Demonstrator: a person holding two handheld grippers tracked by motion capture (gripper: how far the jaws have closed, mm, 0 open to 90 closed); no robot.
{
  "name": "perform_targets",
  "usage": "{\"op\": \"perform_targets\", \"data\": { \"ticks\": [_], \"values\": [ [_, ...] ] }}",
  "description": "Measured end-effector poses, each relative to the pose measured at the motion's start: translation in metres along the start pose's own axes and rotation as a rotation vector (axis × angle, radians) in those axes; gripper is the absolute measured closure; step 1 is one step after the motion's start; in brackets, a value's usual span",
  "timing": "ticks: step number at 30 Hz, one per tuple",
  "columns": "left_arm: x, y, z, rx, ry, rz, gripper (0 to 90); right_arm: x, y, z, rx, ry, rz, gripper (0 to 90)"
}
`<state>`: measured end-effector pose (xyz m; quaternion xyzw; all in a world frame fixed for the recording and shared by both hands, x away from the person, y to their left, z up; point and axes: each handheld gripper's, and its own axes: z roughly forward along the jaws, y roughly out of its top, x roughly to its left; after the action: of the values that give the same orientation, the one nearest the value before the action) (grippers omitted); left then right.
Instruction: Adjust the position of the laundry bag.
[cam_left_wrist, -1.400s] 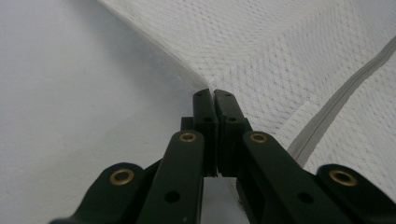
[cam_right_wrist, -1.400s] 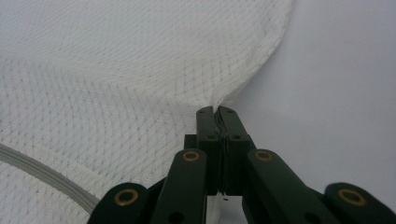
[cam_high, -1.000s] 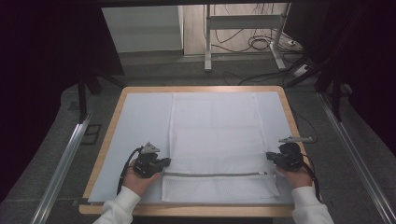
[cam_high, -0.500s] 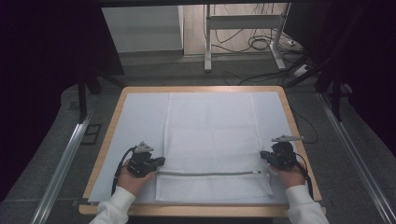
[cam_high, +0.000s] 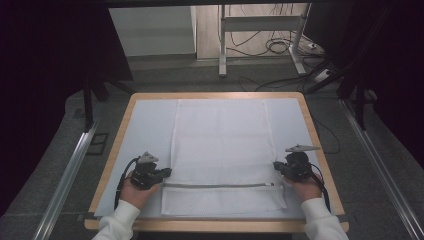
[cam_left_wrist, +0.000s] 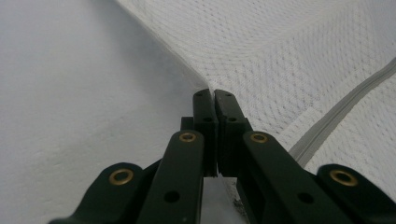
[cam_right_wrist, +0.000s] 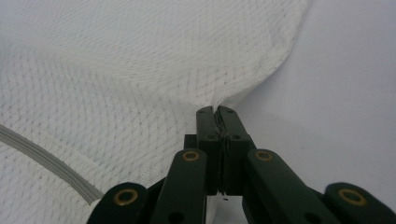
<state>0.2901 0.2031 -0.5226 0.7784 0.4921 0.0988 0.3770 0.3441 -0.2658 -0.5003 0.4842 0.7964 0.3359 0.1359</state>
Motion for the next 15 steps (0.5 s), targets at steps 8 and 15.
{"op": "perform_targets", "data": {
  "ticks": [8, 15],
  "values": [
    [0.007, -0.004, -0.004, 0.004, 0.005, -0.008, 88.9, 0.006, 0.001, 0.004, 0.013, 0.016, -0.014, 87.5],
    [0.014, -0.007, -0.008, 0.003, 0.009, -0.023, 88.8, 0.011, 0.001, 0.007, 0.015, 0.035, -0.018, 87.4]
  ]
}}
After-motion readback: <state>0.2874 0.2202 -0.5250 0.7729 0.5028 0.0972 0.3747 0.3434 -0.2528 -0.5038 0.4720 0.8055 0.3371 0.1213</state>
